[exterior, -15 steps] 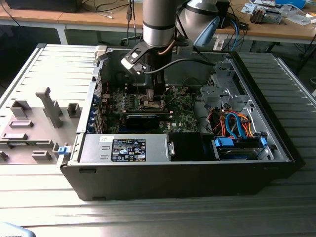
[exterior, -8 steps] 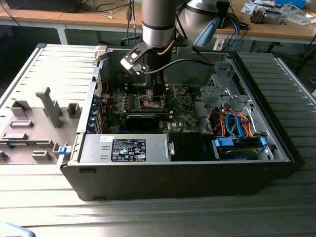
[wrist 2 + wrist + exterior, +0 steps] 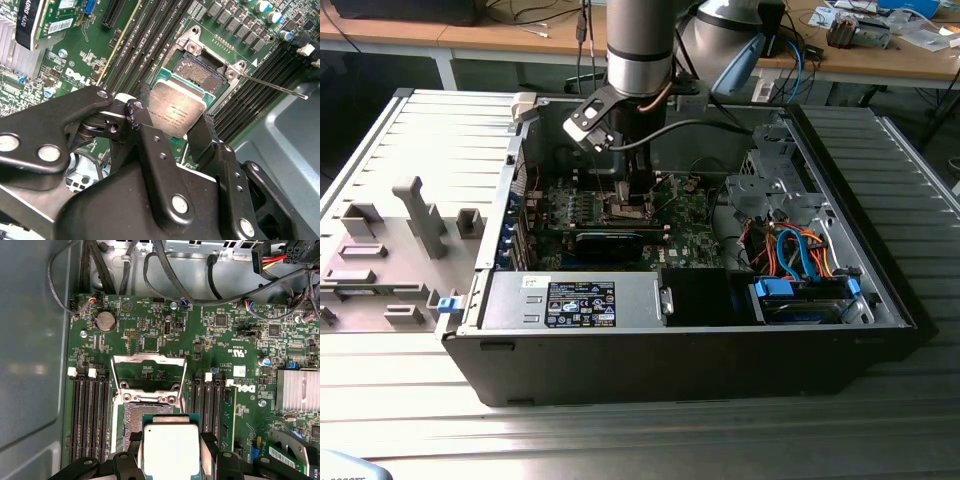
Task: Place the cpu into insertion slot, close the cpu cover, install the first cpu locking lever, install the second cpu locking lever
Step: 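Place the cpu into insertion slot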
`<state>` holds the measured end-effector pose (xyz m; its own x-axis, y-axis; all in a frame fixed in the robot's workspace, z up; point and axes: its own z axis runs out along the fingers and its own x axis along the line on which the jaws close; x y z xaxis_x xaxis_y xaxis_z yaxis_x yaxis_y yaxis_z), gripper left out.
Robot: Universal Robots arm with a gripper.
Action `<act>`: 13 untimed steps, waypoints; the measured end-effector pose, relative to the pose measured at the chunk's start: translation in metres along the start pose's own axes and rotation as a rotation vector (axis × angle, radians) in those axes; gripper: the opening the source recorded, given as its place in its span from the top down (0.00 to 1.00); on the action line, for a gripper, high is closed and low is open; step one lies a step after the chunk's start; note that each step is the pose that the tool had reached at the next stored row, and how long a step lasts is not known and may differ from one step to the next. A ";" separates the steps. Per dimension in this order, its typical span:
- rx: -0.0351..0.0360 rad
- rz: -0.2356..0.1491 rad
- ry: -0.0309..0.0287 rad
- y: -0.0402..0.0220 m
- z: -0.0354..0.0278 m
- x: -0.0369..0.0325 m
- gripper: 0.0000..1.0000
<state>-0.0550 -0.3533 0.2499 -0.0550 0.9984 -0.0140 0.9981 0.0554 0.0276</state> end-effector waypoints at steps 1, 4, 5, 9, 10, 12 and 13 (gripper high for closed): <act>0.0000 0.000 0.0000 -0.0003 0.0001 0.0000 0.46; 0.0000 0.000 0.0000 -0.0010 0.0006 0.0001 0.46; 0.0000 0.000 0.0000 -0.0012 0.0007 0.0001 0.46; 0.0000 0.000 0.0000 -0.0018 0.0012 0.0001 0.46; 0.0000 0.000 0.0000 -0.0019 0.0013 0.0001 0.46; 0.0000 0.000 0.0000 -0.0023 0.0016 0.0001 0.46; 0.0000 0.000 0.0000 -0.0025 0.0017 0.0002 0.46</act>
<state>-0.0574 -0.3533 0.2482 -0.0550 0.9984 -0.0140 0.9981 0.0553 0.0276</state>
